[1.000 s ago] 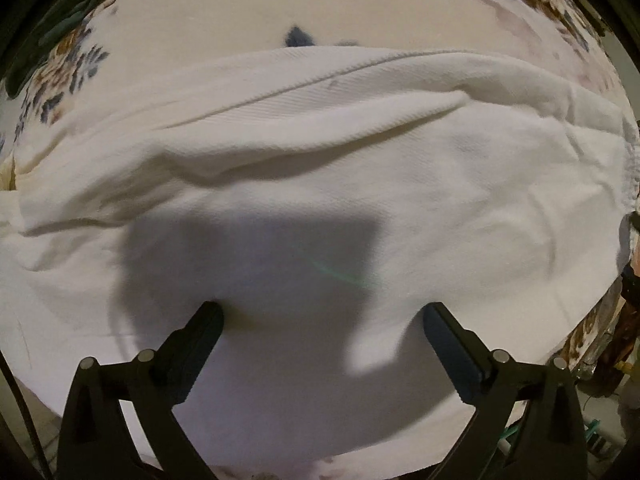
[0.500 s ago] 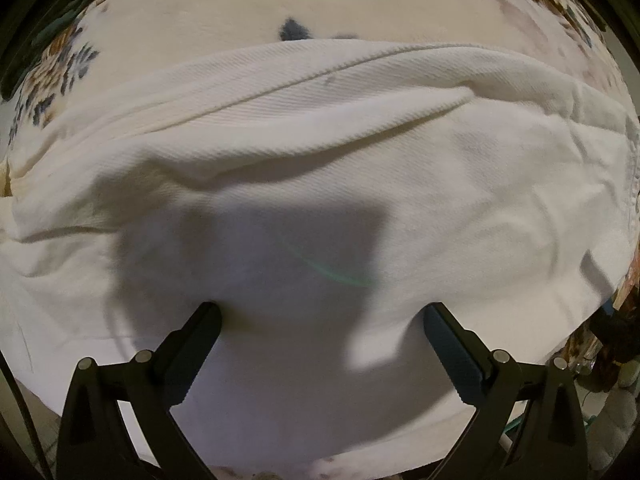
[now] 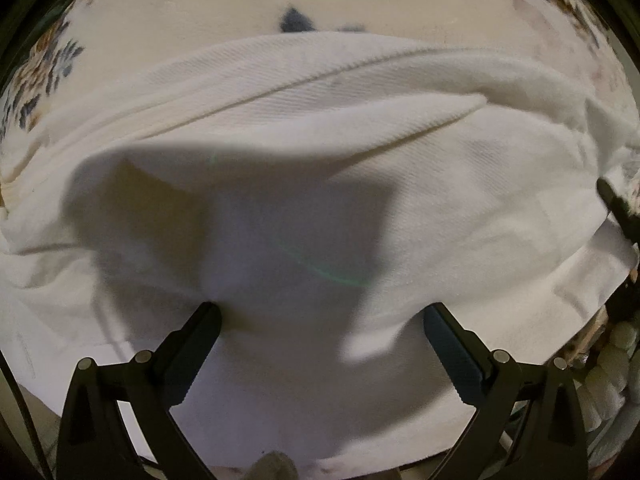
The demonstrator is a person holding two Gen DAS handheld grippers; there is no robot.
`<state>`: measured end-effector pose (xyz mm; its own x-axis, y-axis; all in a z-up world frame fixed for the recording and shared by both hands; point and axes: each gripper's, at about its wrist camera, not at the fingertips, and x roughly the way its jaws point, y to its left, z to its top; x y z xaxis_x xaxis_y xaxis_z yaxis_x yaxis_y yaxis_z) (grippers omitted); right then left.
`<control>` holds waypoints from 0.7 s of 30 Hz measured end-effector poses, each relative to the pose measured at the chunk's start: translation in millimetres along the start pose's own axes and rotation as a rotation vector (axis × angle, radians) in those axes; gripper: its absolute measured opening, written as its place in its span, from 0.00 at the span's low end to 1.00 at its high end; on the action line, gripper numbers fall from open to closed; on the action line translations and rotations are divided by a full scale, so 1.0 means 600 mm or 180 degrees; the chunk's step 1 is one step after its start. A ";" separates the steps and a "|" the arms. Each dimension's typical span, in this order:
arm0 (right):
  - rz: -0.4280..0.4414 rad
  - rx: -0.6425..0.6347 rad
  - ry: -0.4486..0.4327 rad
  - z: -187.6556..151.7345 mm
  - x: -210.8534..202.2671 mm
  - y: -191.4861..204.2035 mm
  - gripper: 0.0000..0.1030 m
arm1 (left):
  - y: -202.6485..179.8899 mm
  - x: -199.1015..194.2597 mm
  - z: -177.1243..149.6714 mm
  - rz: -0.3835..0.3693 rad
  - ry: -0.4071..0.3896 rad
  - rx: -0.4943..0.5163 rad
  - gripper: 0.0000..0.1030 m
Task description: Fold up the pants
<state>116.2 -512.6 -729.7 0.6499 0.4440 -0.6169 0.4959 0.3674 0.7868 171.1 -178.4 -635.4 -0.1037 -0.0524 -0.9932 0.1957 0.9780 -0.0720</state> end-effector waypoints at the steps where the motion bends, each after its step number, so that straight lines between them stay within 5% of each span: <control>1: -0.0122 -0.0076 -0.0041 -0.011 -0.005 0.017 0.17 | 0.005 -0.007 0.000 -0.0046 -0.0026 -0.0045 1.00; 6: -0.0492 -0.0482 -0.0227 -0.036 -0.040 0.114 0.14 | 0.065 -0.052 -0.014 -0.0082 -0.0173 -0.0420 1.00; 10: -0.0702 -0.1009 -0.0306 -0.062 -0.091 0.213 0.13 | 0.153 -0.104 -0.034 -0.0144 -0.0365 -0.0763 1.00; 13: -0.0814 -0.1454 -0.0234 -0.118 -0.068 0.313 0.13 | 0.235 -0.143 -0.060 -0.0122 -0.0487 -0.0962 1.00; 16: -0.0872 -0.1840 -0.0097 -0.198 -0.045 0.384 0.12 | 0.324 -0.173 -0.094 -0.0107 -0.0558 -0.1173 1.00; 21: -0.0913 -0.2602 0.0408 -0.410 0.104 0.494 0.12 | 0.489 -0.186 -0.182 -0.0005 -0.0544 -0.1541 1.00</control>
<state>162.2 -175.1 -539.7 0.4694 0.3150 -0.8249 0.0302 0.9279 0.3716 133.4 136.4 -535.6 0.0653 -0.0466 -0.9968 -0.2824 0.9572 -0.0632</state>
